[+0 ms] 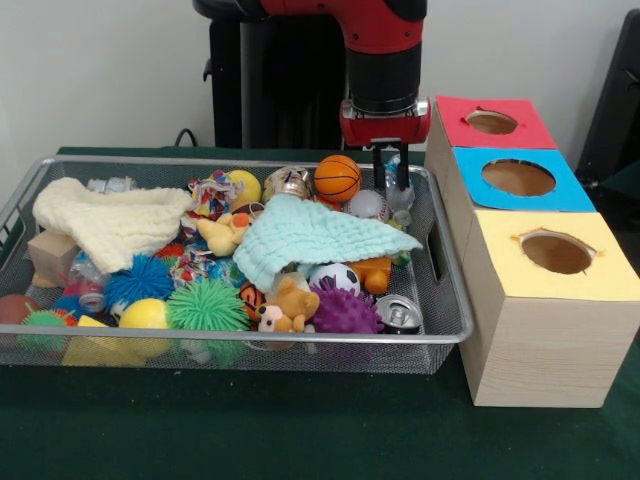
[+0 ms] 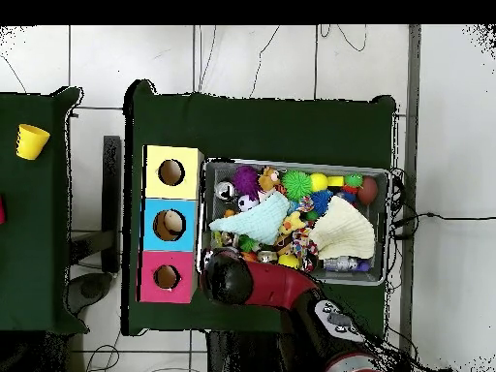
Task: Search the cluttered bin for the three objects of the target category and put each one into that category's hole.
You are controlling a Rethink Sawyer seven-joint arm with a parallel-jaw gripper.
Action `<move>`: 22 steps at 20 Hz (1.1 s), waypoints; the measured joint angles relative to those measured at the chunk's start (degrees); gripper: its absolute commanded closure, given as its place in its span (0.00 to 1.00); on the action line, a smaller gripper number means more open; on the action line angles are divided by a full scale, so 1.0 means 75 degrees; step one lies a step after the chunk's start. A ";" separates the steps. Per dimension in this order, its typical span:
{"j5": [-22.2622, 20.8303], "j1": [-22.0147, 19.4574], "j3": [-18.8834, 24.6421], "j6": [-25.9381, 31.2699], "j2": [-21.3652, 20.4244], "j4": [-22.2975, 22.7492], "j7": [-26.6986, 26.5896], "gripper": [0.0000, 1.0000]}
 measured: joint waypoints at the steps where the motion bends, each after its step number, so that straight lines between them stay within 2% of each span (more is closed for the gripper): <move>1: 0.0000 0.0000 -0.0001 0.0170 -0.0079 -0.0019 0.0000 1.00; 6: -0.0005 0.0001 -0.0001 0.0813 -0.0409 -0.0130 0.0000 1.00; 17: -0.0011 0.0128 -0.0017 0.1210 -0.0847 -0.0724 0.0000 1.00; 22: -0.0014 0.0455 -0.0092 0.2204 -0.1070 -0.1239 0.0000 1.00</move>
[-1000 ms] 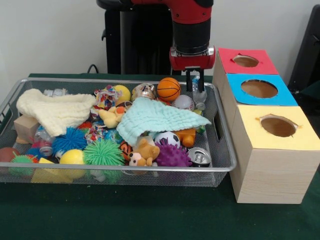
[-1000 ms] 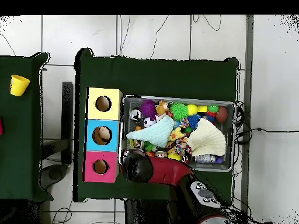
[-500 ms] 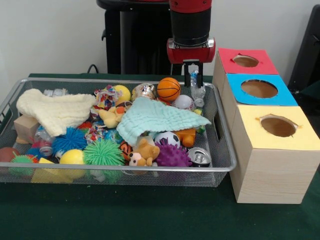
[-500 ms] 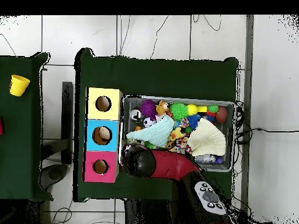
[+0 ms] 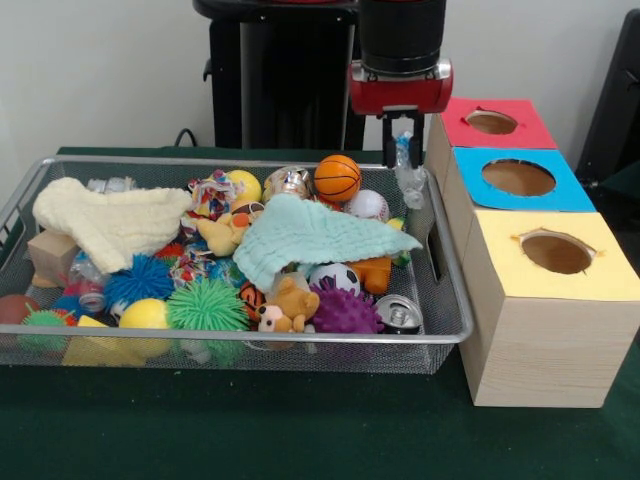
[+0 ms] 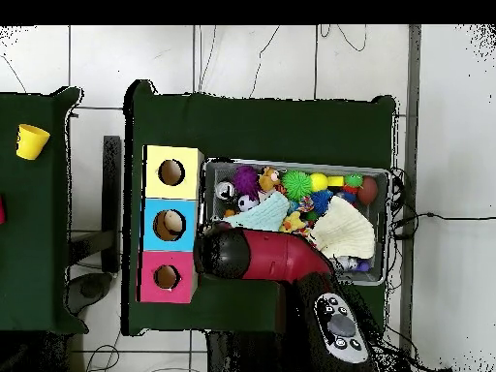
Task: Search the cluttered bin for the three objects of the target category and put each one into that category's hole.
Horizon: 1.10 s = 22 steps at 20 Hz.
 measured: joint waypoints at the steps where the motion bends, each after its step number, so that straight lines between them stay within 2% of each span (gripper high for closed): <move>1: -0.0001 0.0115 -0.0011 0.0451 -0.0076 -0.0196 0.0000 1.00; 10: -0.0006 0.0494 -0.0014 0.2112 -0.0399 -0.1025 0.0000 1.00; 22: 0.0137 0.0940 -0.0149 0.2188 -0.0567 -0.1471 0.0000 1.00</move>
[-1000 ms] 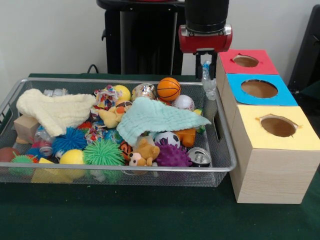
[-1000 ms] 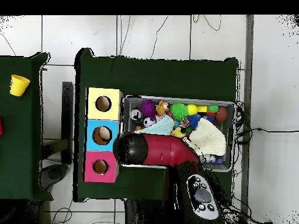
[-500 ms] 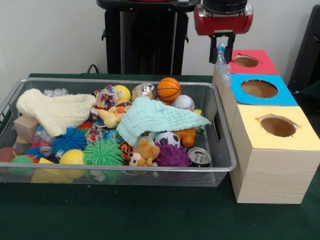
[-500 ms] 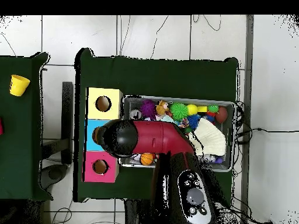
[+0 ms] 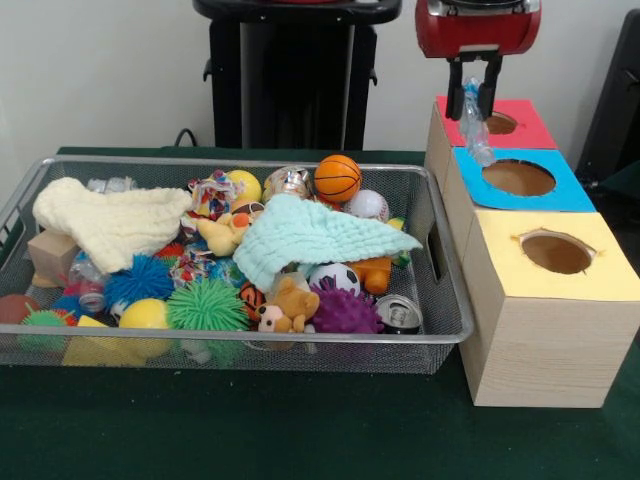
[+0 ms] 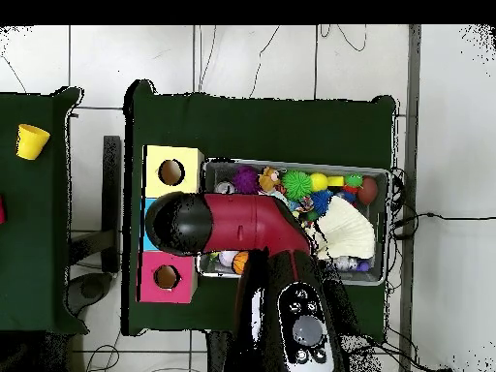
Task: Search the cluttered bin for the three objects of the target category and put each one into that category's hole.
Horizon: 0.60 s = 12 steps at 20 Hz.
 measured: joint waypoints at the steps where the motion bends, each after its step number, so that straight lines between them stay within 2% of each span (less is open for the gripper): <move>1: 0.0025 0.0085 -0.0040 -0.0063 0.0009 0.0000 0.0000 1.00; 5: 0.0100 0.0403 -0.0196 -0.0477 0.0108 0.0001 0.0009 1.00; 12: 0.0365 0.0826 -0.0377 -0.1692 0.0339 0.0078 0.0116 1.00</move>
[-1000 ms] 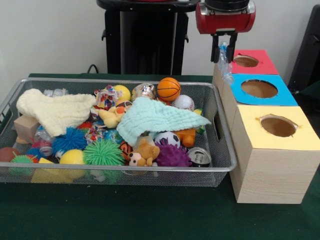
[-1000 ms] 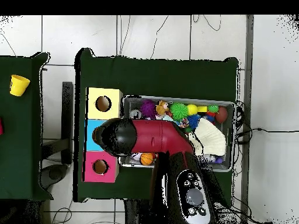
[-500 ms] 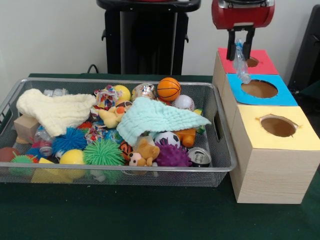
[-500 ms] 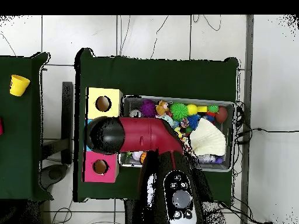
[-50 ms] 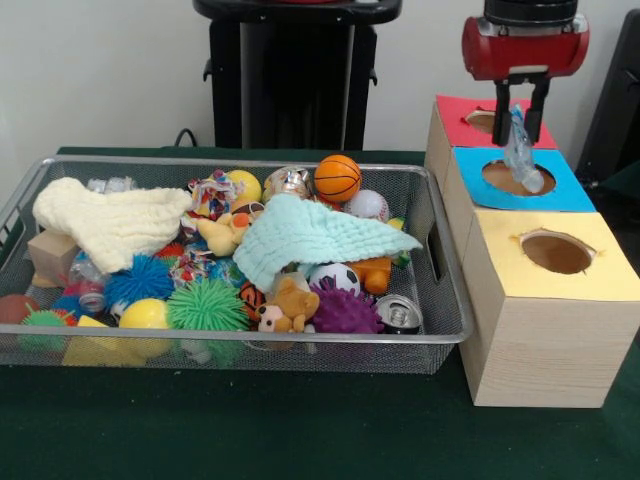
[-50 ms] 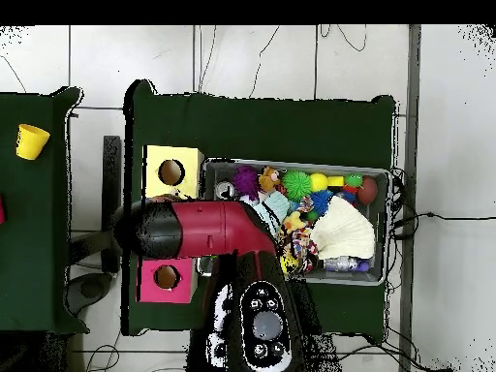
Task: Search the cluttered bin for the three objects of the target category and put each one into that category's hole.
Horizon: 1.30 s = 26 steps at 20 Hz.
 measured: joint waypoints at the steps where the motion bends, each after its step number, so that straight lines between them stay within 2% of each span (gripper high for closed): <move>1: 0.0037 0.0038 -0.0018 -0.0154 0.0028 0.0022 0.0007 1.00; 7: 0.0244 0.0249 -0.0196 -0.0887 0.0245 0.0283 0.0018 1.00; 26: 0.0864 0.0341 -0.0429 -0.1142 0.0211 0.0887 0.0018 1.00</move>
